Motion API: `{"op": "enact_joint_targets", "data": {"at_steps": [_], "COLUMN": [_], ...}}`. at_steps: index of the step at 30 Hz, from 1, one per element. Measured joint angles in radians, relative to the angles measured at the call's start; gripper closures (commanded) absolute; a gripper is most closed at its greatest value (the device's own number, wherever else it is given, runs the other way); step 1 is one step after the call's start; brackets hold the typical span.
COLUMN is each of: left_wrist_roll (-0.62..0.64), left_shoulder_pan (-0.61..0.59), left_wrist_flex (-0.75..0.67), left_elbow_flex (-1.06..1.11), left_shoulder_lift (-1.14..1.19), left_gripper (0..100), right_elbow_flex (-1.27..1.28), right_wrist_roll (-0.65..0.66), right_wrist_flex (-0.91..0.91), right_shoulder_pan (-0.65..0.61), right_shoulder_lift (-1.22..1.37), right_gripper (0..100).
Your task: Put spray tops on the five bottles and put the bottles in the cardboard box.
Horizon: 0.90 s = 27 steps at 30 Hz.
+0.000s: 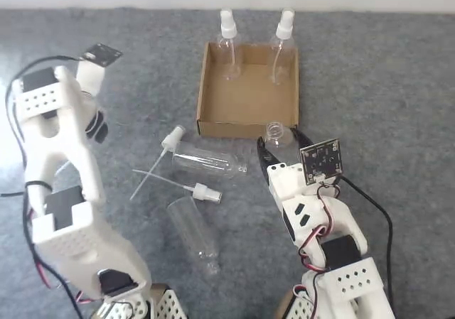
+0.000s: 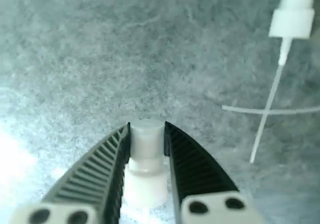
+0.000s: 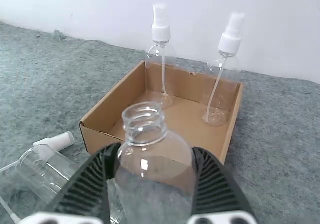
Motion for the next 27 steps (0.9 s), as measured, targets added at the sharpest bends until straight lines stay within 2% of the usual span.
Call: {"op": "enact_joint_targets", "data": {"at_steps": [4,11,17,21,27], "left_wrist_roll": [-0.049,-0.060,-0.009,0.026,0.091], "left_shoulder_pan": [0.002,0.000,0.000,0.000,-0.025], "left_wrist_flex": [0.002,0.000,0.006,0.081,0.166], "left_elbow_flex": [0.008,0.002,-0.035,-0.086,-0.213], "left_shoulder_lift": [0.025,0.170,0.201,0.201,0.206], "left_gripper": [98,89,80,74,74], "right_elbow_flex": [0.000,0.000,0.000,0.000,0.000], "right_wrist_roll": [0.000,0.000,0.000,0.000,0.000], "right_wrist_flex": [0.000,0.000,0.000,0.000,0.000], "right_shoulder_pan": [0.000,0.000,0.000,0.000,0.000], "right_shoulder_lift": [0.000,0.000,0.000,0.000,0.000], "right_gripper": [99.2,99.2,99.2,99.2,99.2]}}
